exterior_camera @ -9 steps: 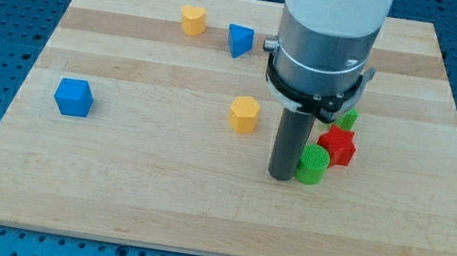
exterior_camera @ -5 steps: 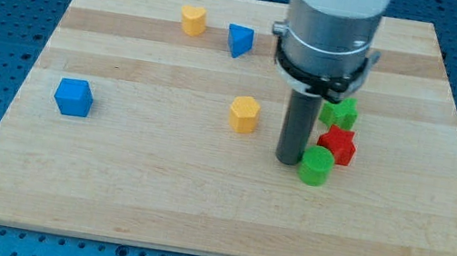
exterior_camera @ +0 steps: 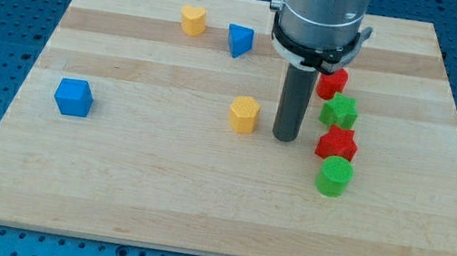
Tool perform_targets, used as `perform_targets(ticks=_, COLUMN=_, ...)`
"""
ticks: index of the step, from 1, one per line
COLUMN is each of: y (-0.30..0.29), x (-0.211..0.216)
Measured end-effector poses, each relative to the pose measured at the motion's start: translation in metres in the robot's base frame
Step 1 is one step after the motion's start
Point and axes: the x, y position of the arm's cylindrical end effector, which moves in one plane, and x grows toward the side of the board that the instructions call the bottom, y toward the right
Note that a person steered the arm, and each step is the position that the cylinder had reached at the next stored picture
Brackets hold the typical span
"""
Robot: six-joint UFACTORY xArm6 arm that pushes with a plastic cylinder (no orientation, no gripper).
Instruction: Move the blue triangle to the bottom of the yellow heart
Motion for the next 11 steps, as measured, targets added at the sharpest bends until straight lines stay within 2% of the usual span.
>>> perform_targets(ticks=1, y=0.0, x=-0.001)
perform_targets(ticks=2, y=0.0, x=-0.041)
perform_targets(ticks=4, y=0.0, x=-0.048)
perform_targets(ticks=5, y=-0.002, x=-0.072)
perform_targets(ticks=7, y=-0.002, x=-0.076)
perform_targets(ticks=8, y=-0.01, x=-0.119)
perform_targets(ticks=9, y=-0.01, x=-0.125)
perform_targets(ticks=10, y=-0.025, x=-0.17)
perform_targets(ticks=11, y=-0.033, x=-0.17)
